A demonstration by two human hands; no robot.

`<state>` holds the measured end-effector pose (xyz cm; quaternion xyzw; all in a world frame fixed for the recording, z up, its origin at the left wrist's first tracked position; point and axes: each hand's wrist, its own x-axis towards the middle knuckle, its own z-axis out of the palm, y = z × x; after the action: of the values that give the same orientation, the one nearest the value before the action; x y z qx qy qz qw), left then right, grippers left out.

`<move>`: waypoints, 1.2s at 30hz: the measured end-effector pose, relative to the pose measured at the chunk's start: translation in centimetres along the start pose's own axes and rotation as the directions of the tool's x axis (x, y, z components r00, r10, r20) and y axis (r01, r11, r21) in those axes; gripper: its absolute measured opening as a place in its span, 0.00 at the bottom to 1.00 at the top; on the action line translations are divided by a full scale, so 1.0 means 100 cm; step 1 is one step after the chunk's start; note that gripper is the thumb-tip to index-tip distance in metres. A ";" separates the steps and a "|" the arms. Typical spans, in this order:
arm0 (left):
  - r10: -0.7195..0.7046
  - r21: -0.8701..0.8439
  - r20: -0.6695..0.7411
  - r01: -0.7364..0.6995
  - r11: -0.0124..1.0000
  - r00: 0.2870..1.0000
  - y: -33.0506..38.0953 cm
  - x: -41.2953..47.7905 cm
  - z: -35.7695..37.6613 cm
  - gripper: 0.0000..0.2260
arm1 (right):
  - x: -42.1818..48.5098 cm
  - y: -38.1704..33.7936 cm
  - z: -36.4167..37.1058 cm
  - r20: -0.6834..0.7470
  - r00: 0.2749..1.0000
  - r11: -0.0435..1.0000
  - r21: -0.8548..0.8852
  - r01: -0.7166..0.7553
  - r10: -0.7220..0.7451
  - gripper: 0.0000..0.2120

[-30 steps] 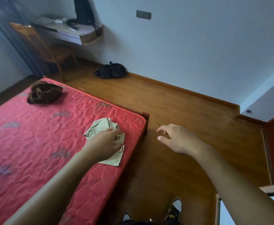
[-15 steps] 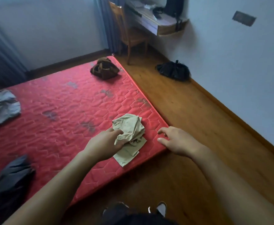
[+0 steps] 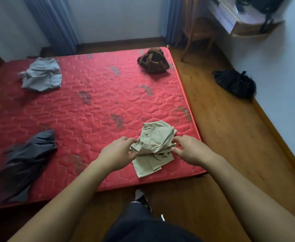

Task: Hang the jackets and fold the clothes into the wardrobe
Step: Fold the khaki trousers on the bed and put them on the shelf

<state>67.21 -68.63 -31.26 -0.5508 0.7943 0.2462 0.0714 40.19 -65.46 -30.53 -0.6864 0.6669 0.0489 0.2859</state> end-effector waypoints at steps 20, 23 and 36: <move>-0.326 -0.098 0.184 0.347 0.933 0.927 -0.056 0.196 0.116 0.21 | 0.271 0.071 0.060 0.245 0.959 0.953 -0.228 0.200 -0.143 0.19; -0.366 -0.091 0.216 0.392 0.915 0.905 -0.073 0.225 0.168 0.21 | 0.314 0.092 0.114 0.351 0.924 0.891 -0.355 0.282 -0.153 0.18; -0.284 0.126 0.366 0.255 0.959 0.887 -0.143 0.319 0.352 0.23 | 0.466 0.107 0.265 0.371 0.848 0.611 -0.587 0.531 -0.379 0.24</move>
<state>62.46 -82.78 -78.56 -0.5944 0.6898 0.3060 0.2779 43.38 -94.08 -76.97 -0.8797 0.3715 0.2827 0.0906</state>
